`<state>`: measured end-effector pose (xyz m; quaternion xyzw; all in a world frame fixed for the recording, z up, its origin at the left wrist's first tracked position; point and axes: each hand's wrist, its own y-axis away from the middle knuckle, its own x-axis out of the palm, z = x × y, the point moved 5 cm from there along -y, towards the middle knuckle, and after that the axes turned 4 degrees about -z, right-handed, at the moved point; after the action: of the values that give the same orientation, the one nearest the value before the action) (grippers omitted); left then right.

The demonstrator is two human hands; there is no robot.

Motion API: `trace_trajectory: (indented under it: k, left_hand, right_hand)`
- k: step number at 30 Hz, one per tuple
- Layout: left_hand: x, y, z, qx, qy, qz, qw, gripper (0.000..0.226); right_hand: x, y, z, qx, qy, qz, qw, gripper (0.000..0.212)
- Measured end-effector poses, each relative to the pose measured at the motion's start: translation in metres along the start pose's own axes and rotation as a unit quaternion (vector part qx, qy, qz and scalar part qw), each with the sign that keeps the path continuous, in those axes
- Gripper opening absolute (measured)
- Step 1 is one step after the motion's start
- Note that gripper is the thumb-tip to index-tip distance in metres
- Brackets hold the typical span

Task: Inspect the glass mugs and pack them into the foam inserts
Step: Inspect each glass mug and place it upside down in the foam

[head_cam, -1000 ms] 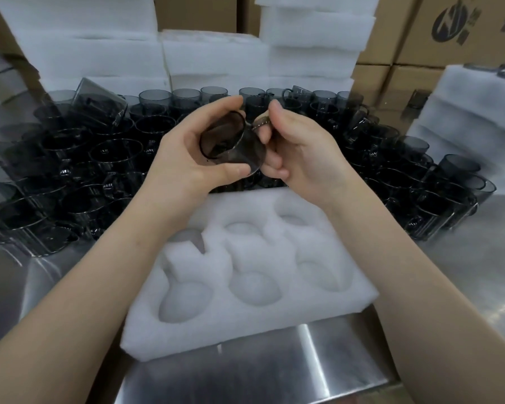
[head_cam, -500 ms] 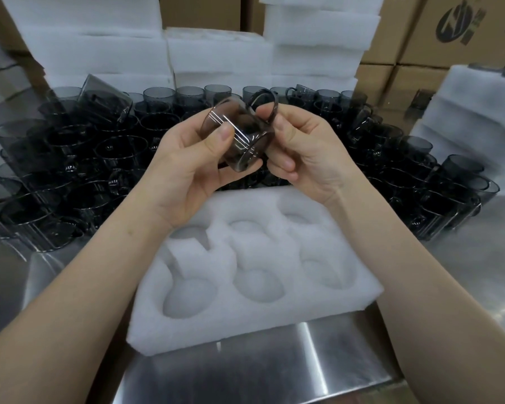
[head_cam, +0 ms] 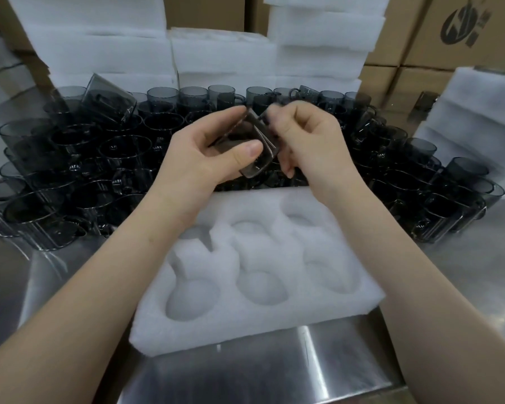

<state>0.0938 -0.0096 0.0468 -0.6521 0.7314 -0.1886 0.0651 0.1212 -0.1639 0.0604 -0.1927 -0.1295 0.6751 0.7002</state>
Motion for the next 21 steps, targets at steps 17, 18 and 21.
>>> trace_trajectory:
  k: [17,18,21]
  left_hand:
    - [0.000,0.000,-0.006,0.118,-0.221,-0.044,0.967,0.059]
    - [-0.002,0.000,-0.007,0.124,-0.218,-0.050,0.967,0.058]
    - [-0.002,0.002,-0.010,0.146,-0.217,-0.063,0.963,0.060]
  right_hand:
    - [-0.002,0.005,0.013,-0.118,0.114,-0.008,0.986,0.027]
    - [0.000,0.005,0.013,-0.093,0.061,0.005,0.994,0.031]
    - [0.010,0.008,0.007,0.032,-0.060,0.057,0.996,0.029]
